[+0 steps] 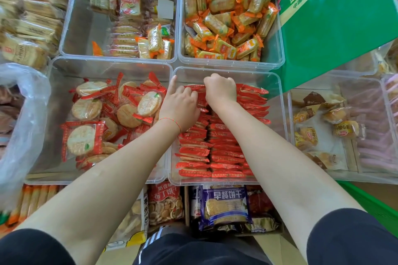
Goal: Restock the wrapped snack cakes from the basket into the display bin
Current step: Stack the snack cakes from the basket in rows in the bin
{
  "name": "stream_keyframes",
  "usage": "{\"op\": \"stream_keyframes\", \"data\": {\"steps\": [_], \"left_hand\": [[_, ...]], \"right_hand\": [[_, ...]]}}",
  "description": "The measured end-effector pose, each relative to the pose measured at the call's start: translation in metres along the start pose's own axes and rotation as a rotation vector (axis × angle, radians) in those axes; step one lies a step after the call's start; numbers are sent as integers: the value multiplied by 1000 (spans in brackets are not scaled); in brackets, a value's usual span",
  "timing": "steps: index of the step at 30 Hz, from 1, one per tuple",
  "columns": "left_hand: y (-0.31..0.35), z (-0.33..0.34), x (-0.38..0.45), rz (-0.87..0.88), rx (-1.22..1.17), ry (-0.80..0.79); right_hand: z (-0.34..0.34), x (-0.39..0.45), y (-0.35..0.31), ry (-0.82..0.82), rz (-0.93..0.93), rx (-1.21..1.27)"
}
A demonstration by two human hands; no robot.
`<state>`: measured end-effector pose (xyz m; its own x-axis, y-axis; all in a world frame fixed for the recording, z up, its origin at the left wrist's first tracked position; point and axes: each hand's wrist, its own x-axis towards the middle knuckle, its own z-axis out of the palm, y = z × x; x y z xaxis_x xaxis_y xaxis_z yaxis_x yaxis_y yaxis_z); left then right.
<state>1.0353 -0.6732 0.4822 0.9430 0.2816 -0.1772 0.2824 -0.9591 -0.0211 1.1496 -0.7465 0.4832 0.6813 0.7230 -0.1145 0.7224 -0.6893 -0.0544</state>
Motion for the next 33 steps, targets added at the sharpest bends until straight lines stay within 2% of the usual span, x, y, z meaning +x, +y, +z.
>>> {"op": "stream_keyframes", "data": {"steps": [2, 5, 7, 13, 20, 22, 25, 27, 33], "left_hand": [[0, 0, 0, 1, -1, 24], [-1, 1, 0, -5, 15, 36], [-1, 0, -1, -4, 20, 34], [1, -2, -1, -8, 12, 23], [1, -3, -1, -8, 1, 17], [1, -2, 0, -8, -10, 24], [1, 0, 0, -16, -38, 33], [0, 2, 0, -17, -41, 36], [1, 1, 1, -20, -55, 43]], "right_hand": [[2, -7, 4, 96, 25, 111], [4, -17, 13, 219, 197, 390], [6, -19, 15, 241, 261, 475], [14, -9, 6, 65, 197, 334], [2, 6, 2, -151, 68, -23], [-2, 5, -1, -133, 23, -76], [-4, -3, -9, 12, -101, -86], [-2, -7, -10, 51, -175, -78], [9, -21, 3, -70, -143, -54]]}}
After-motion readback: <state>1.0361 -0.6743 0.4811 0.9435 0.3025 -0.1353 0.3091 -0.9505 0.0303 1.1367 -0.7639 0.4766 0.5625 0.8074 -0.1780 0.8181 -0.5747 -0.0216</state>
